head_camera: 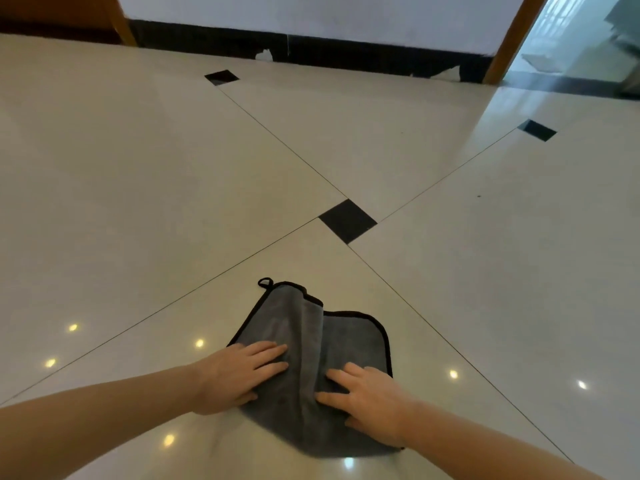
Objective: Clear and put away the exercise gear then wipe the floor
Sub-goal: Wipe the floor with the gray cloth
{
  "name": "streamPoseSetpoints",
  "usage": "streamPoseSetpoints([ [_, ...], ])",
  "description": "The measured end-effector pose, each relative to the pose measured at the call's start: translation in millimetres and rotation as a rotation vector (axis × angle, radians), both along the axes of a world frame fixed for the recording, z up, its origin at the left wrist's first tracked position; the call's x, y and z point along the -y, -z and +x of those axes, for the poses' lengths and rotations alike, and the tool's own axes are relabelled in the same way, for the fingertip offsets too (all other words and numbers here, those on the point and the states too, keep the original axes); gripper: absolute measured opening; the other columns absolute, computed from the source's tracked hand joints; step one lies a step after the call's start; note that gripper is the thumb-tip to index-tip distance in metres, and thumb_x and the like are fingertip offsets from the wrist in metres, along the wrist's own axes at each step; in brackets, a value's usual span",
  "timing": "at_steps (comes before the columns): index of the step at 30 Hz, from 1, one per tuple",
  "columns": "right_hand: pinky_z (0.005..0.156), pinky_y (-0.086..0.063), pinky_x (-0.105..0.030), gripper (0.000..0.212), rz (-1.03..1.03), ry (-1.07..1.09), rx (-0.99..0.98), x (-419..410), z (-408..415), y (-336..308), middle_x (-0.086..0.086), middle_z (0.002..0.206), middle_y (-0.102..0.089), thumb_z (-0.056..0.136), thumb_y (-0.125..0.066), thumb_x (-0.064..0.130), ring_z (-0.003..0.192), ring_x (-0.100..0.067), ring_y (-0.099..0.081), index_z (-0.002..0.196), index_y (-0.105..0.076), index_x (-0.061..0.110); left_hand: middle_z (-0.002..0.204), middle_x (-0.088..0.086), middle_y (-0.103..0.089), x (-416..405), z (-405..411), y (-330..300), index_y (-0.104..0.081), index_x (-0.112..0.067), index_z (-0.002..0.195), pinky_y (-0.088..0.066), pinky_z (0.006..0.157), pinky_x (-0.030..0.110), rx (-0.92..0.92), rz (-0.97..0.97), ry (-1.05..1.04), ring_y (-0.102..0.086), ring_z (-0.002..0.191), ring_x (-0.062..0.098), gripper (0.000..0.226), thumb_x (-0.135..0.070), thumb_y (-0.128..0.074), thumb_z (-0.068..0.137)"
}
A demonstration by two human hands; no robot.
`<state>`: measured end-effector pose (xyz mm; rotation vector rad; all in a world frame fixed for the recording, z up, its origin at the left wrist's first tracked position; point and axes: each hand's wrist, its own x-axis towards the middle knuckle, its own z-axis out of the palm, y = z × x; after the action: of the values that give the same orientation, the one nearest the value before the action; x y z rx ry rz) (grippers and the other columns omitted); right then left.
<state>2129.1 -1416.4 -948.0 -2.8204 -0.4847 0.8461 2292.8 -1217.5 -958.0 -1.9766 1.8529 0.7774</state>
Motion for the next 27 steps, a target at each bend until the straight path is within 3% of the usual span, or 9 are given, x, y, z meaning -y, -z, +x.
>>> streamPoseSetpoints([
  [7, 0.106, -0.027, -0.045, 0.053, -0.036, -0.132, -0.098, -36.9, 13.9, -6.7, -0.01, 0.156, -0.014, 0.099, -0.04, 0.028, 0.138, -0.029, -0.022, 0.148, -0.022, 0.028, 0.157, -0.004, 0.015, -46.9, 7.3, 2.9, 0.006, -0.028, 0.149, -0.005, 0.115, 0.034, -0.028, 0.001, -0.019, 0.011, 0.145, 0.016, 0.065, -0.036, -0.035, 0.099],
  [12, 0.111, -0.019, -0.045, 0.063, -0.191, -0.144, -0.119, -45.9, 36.5, -2.8, -0.009, 0.158, 0.0, 0.098, -0.042, 0.03, 0.142, -0.029, -0.012, 0.15, -0.006, 0.027, 0.155, -0.004, 0.019, -70.5, 19.5, 0.4, 0.01, -0.029, 0.148, -0.012, 0.115, 0.032, 0.092, -0.045, -0.243, 0.009, 0.145, 0.015, 0.073, -0.045, -0.038, 0.096],
  [14, 0.112, -0.018, -0.044, 0.065, -0.238, -0.129, -0.082, -51.9, 54.7, 1.6, -0.01, 0.158, 0.004, 0.098, -0.041, 0.031, 0.143, -0.031, -0.008, 0.15, -0.001, 0.027, 0.156, 0.004, -0.008, -82.6, 29.5, 0.9, -0.014, -0.025, 0.149, -0.034, 0.106, 0.031, 0.143, -0.135, -0.299, -0.018, 0.142, 0.015, 0.085, -0.054, -0.059, 0.082],
  [16, 0.113, -0.016, -0.044, 0.068, -0.264, -0.096, -0.031, -57.3, 78.3, 6.3, -0.009, 0.158, 0.007, 0.098, -0.041, 0.032, 0.144, -0.031, -0.005, 0.15, 0.002, 0.027, 0.132, 0.009, -0.056, -94.0, 43.8, 1.2, -0.055, -0.02, 0.129, -0.055, 0.075, 0.026, 0.176, -0.113, -0.441, -0.06, 0.113, 0.018, 0.096, -0.061, -0.082, 0.046],
  [17, 0.113, -0.016, -0.044, 0.067, -0.267, -0.07, -0.005, -58.7, 91.4, 8.3, -0.009, 0.158, 0.009, 0.098, -0.04, 0.032, 0.144, -0.03, -0.003, 0.15, 0.003, 0.027, 0.123, 0.01, -0.063, -97.6, 50.2, 3.6, -0.063, -0.019, 0.121, -0.056, 0.067, 0.026, 0.228, -0.14, -0.497, -0.066, 0.103, 0.021, 0.096, -0.061, -0.085, 0.037],
  [19, 0.113, -0.015, -0.046, 0.065, -0.264, -0.012, 0.022, -59.3, 117.1, 12.9, -0.007, 0.158, 0.012, 0.098, -0.037, 0.031, 0.145, -0.03, 0.002, 0.149, 0.003, 0.03, 0.143, 0.016, -0.039, -101.6, 61.3, 4.1, -0.042, -0.014, 0.138, -0.053, 0.084, 0.031, 0.185, -0.143, -0.61, -0.053, 0.122, 0.03, 0.1, -0.057, -0.08, 0.056],
  [21, 0.114, -0.014, -0.05, 0.063, -0.248, 0.075, 0.014, -57.1, 139.7, 17.5, -0.007, 0.157, 0.015, 0.098, -0.036, 0.031, 0.144, -0.034, 0.007, 0.148, 0.002, 0.036, 0.152, 0.012, 0.013, -100.4, 73.5, 15.4, 0.008, -0.016, 0.145, -0.028, 0.113, 0.036, 0.195, -0.122, -0.676, -0.009, 0.145, 0.031, 0.092, -0.051, -0.054, 0.087],
  [22, 0.114, -0.012, -0.052, 0.062, -0.23, 0.129, 0.007, -54.9, 149.2, 19.6, -0.007, 0.157, 0.016, 0.098, -0.037, 0.03, 0.143, -0.037, 0.01, 0.147, 0.0, 0.039, 0.151, 0.01, 0.024, -97.3, 79.1, 17.2, 0.019, -0.017, 0.144, -0.018, 0.117, 0.037, 0.167, -0.086, -0.712, 0.005, 0.145, 0.028, 0.088, -0.049, -0.045, 0.093],
  [27, 0.114, -0.004, -0.056, 0.059, -0.161, 0.321, 0.051, -35.3, 183.7, 32.2, -0.009, 0.157, 0.015, 0.099, -0.033, 0.029, 0.141, -0.041, 0.014, 0.147, -0.002, 0.039, 0.154, 0.01, 0.024, -62.4, 117.0, 17.9, 0.023, -0.02, 0.144, -0.014, 0.117, 0.038, 0.121, 0.014, -0.761, 0.013, 0.144, 0.027, 0.087, -0.044, -0.044, 0.095],
])
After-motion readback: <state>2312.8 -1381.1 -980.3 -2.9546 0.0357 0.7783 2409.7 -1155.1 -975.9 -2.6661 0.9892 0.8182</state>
